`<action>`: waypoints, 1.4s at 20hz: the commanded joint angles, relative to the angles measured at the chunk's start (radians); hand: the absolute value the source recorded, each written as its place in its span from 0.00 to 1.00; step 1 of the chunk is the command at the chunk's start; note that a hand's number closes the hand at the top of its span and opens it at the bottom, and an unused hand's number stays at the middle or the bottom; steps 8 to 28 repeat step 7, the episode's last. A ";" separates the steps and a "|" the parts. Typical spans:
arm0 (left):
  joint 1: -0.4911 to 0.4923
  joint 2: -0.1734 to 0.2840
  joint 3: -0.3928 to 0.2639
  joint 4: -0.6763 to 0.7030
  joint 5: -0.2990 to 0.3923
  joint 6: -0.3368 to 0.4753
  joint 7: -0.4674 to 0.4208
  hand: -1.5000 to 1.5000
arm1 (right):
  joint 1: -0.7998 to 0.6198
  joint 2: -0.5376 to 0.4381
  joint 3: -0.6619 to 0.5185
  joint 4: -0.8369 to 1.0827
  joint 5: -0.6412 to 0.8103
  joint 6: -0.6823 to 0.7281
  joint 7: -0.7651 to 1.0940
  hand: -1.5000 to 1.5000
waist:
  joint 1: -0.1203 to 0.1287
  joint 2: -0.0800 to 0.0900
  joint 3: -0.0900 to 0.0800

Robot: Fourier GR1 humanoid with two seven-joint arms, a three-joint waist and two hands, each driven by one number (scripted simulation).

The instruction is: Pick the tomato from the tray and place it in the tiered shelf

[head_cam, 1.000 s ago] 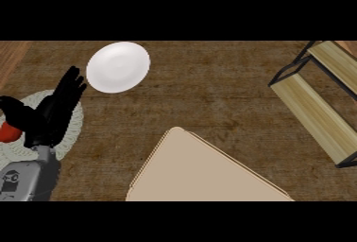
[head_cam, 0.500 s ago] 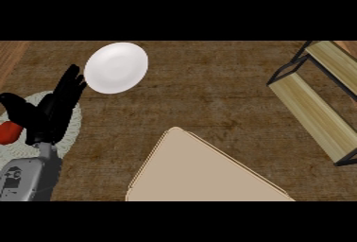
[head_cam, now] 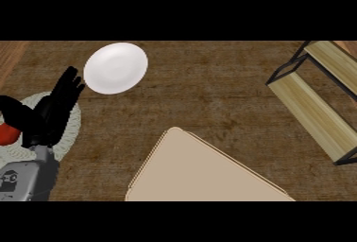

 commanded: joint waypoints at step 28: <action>0.013 0.015 0.024 0.027 -0.006 -0.014 -0.039 0.50 | 0.216 -0.047 -0.011 0.001 0.012 0.132 -0.329 0.00 | -0.017 -0.003 0.000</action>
